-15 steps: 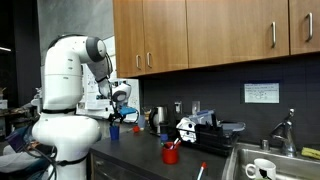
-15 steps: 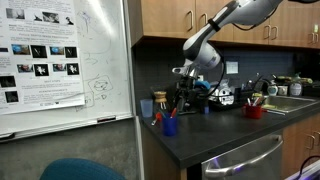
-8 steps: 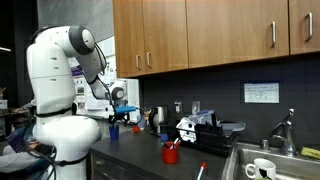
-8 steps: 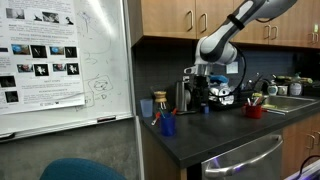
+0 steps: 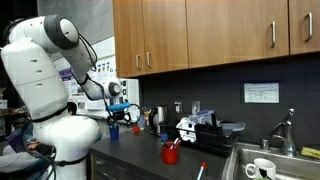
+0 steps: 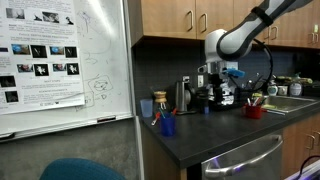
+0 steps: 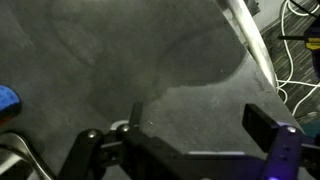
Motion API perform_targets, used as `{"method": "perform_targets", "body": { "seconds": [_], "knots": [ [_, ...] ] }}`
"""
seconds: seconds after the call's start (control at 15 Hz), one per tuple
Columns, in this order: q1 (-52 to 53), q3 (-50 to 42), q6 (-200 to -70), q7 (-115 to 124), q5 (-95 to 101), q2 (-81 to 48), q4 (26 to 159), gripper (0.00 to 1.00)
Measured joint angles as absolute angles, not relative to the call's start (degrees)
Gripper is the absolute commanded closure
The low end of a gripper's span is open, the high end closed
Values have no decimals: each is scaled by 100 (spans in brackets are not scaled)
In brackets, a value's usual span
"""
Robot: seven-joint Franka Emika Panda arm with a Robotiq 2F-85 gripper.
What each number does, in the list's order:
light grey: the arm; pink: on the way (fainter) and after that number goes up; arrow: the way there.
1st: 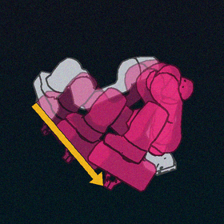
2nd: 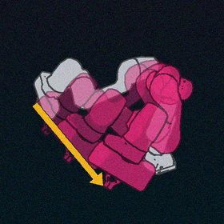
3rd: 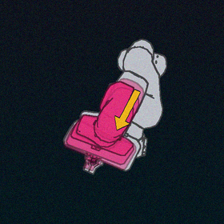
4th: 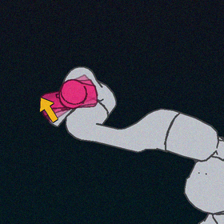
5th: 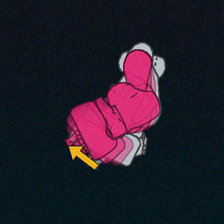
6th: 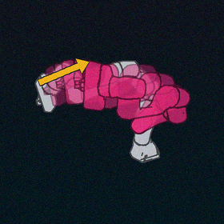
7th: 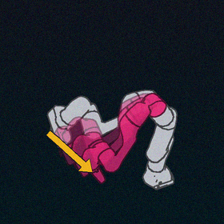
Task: Place the sharpie into the cup
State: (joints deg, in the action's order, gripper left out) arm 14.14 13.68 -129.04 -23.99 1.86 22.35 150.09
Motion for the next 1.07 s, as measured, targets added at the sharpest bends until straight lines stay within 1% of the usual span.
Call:
{"method": "perform_targets", "body": {
  "seconds": [0.53, 0.73, 1.07],
  "knots": [
    [1414, 1446, -11662, 142, 336, 2852, 15234, 0],
    [1412, 1422, -11587, 734, 43, 2921, 15297, 0],
    [1412, 1395, -11784, 877, -291, 2938, 15320, 0]
  ]
}}
